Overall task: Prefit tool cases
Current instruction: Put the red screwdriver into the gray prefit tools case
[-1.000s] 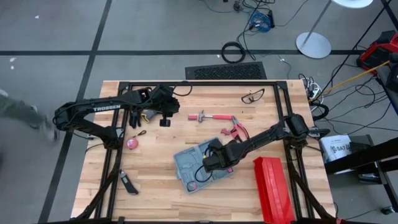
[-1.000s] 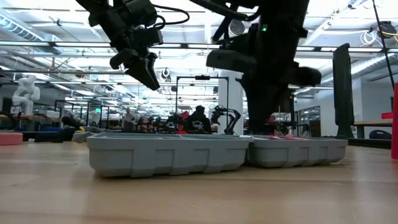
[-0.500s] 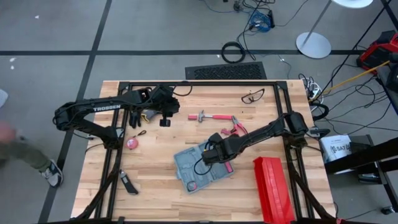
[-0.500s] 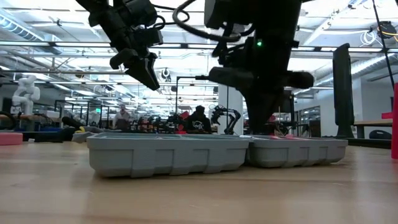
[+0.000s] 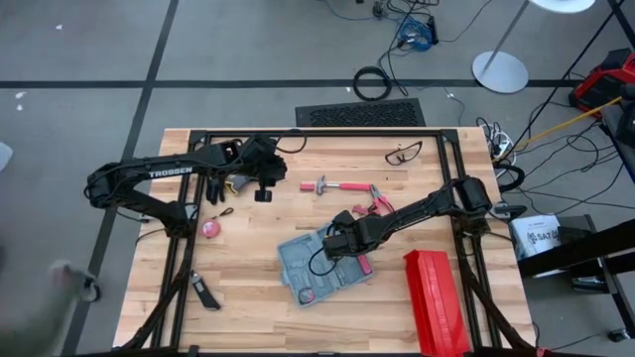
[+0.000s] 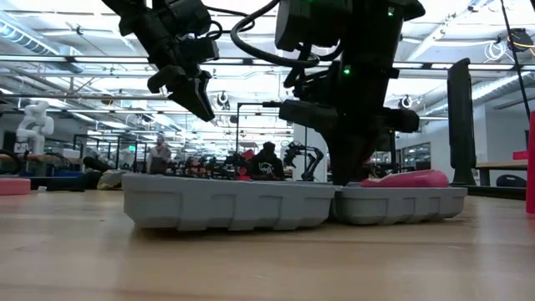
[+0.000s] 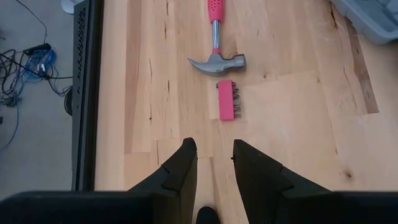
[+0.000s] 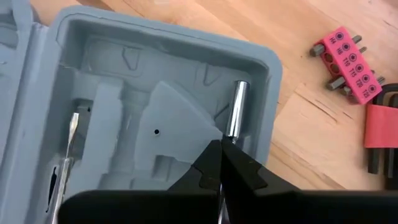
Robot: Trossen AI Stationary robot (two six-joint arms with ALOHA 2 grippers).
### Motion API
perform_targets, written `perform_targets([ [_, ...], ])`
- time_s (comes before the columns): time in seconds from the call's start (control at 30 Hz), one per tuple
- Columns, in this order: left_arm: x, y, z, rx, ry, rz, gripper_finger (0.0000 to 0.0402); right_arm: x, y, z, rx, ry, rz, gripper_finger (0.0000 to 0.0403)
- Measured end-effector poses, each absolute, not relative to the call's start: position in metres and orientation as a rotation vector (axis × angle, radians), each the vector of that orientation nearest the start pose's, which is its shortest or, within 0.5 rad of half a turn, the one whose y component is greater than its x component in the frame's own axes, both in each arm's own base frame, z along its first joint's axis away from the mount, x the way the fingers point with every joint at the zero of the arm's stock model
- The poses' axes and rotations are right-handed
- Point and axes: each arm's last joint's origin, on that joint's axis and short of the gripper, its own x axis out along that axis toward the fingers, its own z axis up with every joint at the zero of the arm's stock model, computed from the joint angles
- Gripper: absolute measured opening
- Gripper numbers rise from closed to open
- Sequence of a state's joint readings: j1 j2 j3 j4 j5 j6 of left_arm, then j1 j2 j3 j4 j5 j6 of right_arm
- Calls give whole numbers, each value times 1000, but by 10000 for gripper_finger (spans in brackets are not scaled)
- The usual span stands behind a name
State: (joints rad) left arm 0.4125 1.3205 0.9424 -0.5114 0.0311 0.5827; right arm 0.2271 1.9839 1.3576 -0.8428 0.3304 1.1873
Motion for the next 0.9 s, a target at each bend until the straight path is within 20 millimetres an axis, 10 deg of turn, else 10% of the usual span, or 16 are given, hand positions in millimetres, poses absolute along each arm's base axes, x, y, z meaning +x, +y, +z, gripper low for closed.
perform_targets([
  [0.6, 243, 106, 250, 342, 941, 91, 109, 349, 131, 183, 678, 1188, -883, 0],
  [0.9, 244, 105, 250, 342, 941, 91, 109, 350, 121, 170, 591, 1207, -957, 0],
])
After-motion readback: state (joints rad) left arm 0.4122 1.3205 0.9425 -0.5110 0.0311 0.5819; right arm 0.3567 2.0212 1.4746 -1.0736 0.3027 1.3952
